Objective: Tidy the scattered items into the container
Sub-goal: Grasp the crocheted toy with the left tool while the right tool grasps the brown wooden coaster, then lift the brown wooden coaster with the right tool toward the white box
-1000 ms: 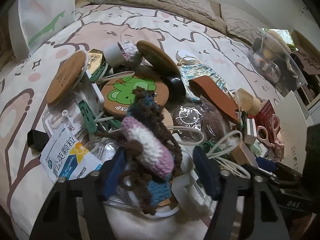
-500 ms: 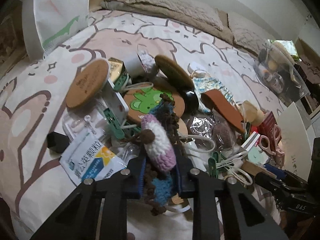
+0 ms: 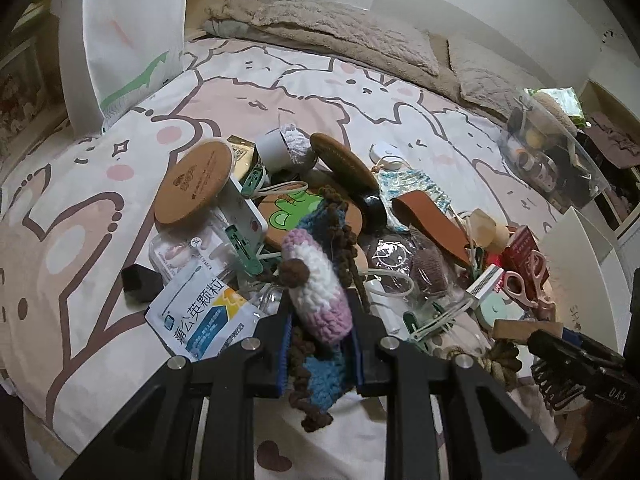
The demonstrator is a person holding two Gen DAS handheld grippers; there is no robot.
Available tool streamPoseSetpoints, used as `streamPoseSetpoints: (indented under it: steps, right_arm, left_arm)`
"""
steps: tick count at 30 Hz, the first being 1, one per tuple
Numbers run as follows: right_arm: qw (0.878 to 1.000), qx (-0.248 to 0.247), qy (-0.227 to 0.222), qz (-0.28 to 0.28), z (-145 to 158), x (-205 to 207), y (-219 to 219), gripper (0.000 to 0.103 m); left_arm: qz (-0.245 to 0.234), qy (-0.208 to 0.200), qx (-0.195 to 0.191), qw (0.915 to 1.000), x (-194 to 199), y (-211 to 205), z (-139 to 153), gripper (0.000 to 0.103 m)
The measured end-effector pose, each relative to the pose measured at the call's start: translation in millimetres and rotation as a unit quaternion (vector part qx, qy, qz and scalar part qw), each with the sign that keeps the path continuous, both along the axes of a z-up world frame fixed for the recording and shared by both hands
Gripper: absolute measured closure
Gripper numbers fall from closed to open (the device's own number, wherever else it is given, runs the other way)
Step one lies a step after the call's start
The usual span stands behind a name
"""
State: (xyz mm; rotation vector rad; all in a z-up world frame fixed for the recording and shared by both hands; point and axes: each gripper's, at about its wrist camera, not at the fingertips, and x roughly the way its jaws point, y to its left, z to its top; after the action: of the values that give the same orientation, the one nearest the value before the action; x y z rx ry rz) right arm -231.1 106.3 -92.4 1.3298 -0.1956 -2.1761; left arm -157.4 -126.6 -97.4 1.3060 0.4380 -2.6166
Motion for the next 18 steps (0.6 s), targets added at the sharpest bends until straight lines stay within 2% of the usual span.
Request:
streamPoseSetpoints:
  steps: [12, 18]
  right_arm:
    - [0.999, -0.039, 0.029, -0.013, 29, 9, 14, 0.025]
    - [0.999, -0.037, 0.031, -0.012, 31, 12, 16, 0.025]
  left_arm:
    - [-0.026, 0.011, 0.002, 0.9996, 5, 17, 10, 0.080]
    - [-0.041, 0.015, 0.007, 0.9990, 7, 27, 14, 0.080]
